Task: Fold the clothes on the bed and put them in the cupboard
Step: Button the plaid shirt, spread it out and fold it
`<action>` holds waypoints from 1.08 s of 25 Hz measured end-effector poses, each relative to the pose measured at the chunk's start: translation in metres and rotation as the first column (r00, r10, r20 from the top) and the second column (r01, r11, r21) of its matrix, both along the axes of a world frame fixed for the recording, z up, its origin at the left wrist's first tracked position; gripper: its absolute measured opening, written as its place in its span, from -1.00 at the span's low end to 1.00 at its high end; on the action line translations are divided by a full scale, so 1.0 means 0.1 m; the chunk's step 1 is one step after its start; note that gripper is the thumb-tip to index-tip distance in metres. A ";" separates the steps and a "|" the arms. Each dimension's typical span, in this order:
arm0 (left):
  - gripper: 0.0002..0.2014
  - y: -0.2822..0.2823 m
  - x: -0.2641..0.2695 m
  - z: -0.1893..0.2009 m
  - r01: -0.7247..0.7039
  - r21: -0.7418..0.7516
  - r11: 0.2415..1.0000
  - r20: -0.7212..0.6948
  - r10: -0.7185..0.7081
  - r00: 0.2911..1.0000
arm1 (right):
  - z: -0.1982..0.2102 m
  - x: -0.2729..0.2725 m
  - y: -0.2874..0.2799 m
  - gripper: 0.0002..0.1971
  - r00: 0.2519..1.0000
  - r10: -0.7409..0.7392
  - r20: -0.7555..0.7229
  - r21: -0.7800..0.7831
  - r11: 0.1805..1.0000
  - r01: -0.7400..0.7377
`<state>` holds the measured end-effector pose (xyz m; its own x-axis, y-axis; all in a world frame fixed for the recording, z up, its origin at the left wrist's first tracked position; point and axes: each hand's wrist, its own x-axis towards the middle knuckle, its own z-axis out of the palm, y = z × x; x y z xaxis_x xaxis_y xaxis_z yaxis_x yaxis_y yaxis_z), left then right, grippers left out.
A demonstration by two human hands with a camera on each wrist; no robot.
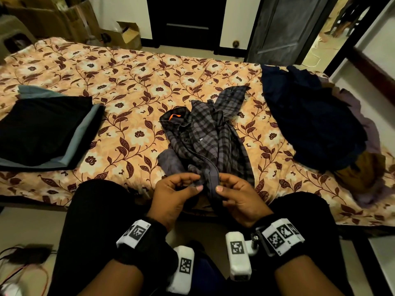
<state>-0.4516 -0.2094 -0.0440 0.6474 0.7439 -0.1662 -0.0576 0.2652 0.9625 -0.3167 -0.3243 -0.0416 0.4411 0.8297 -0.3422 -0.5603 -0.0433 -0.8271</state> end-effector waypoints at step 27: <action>-0.80 0.05 -0.08 -0.02 0.138 0.118 0.983 0.012 -0.140 0.990 | 0.02 -0.21 0.05 -0.73 0.899 -0.173 0.403 0.038 0.984 0.173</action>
